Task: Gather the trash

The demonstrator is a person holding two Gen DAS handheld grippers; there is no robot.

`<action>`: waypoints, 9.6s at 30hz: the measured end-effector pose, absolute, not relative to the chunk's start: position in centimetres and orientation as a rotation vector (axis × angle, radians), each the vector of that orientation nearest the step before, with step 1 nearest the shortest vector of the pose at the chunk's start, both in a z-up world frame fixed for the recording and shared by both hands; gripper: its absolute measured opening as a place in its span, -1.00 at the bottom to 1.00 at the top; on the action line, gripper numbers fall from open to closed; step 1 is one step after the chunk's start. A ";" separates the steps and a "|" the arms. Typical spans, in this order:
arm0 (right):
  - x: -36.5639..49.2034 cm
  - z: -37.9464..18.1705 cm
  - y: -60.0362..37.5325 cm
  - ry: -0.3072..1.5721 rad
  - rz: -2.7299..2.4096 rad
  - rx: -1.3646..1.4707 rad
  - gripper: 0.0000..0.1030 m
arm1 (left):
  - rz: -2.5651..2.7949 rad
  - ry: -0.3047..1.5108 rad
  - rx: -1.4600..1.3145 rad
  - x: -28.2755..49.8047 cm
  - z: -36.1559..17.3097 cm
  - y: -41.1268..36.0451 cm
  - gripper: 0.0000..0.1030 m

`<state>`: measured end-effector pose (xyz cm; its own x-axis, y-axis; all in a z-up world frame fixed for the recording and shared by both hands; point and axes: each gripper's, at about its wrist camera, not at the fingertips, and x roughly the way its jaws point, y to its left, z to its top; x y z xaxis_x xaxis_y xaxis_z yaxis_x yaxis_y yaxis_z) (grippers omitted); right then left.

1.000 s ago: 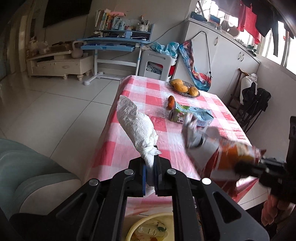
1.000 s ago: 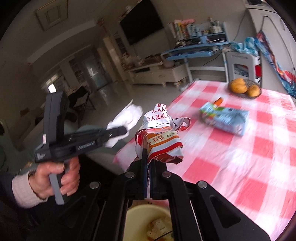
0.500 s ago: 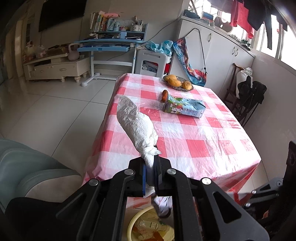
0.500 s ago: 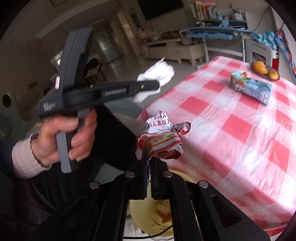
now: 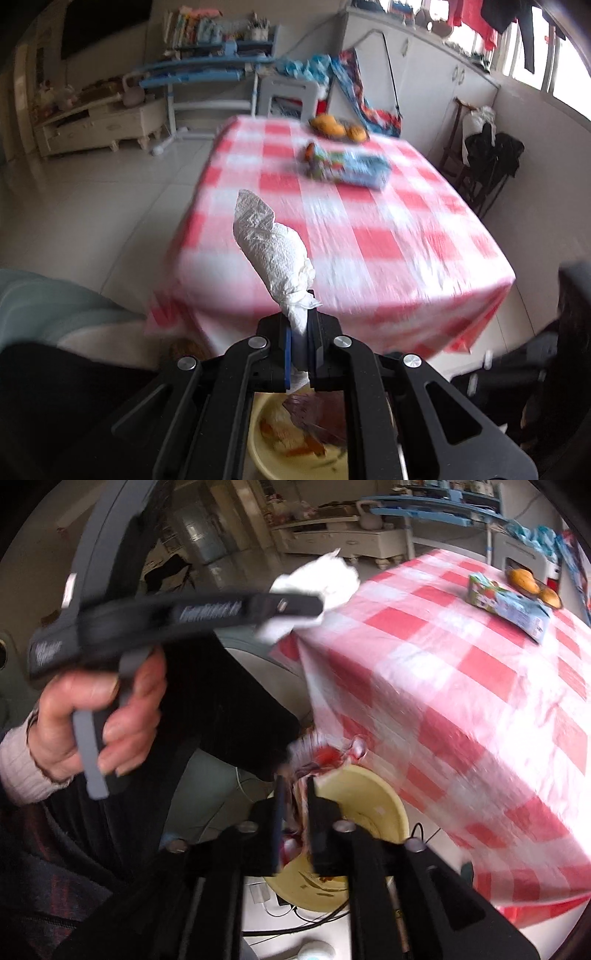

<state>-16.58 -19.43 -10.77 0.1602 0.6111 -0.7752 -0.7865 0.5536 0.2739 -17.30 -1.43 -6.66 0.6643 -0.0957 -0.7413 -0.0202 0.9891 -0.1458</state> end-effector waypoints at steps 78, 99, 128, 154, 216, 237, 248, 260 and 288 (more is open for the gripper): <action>-12.0 -3.9 -19.4 0.598 0.086 -0.103 0.85 | 0.166 0.635 -0.128 -15.0 -1.7 2.3 0.86; -12.1 -4.5 -18.7 0.612 0.100 -0.150 0.85 | 0.183 0.617 -0.137 -15.3 -1.4 2.8 0.86; -14.9 -6.5 -19.2 0.527 0.243 -0.148 0.85 | 0.233 0.496 -0.088 -18.5 0.4 -0.2 0.86; -14.0 -7.1 -19.2 0.560 0.249 -0.102 0.85 | 0.255 0.521 -0.088 -18.3 -0.4 0.8 0.86; 6.2 -11.8 -18.5 0.992 0.666 -0.517 -0.10 | 0.099 0.812 -0.011 13.4 -4.0 -0.7 0.86; 6.3 -11.9 -21.7 1.027 0.623 -0.385 -0.29 | -0.065 0.928 0.082 19.7 -10.8 -7.4 -0.74; 5.0 -8.3 -22.3 0.925 0.633 -0.183 -0.29 | -0.015 0.790 0.019 8.7 -4.5 -3.5 -0.75; 0.7 -5.2 -22.8 0.751 0.637 -0.015 -0.29 | 0.023 0.694 -0.016 -1.8 -2.0 -1.4 -0.75; -4.0 -5.3 -21.8 0.668 0.736 0.006 -0.29 | 0.061 0.635 -0.042 -7.9 -1.3 -0.6 -0.75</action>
<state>-4.04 -21.84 -5.35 0.5452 0.6228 -0.5612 -0.6189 0.7505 0.2316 -7.92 -0.62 -1.31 0.8033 0.0443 -0.5939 -0.0704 0.9973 -0.0207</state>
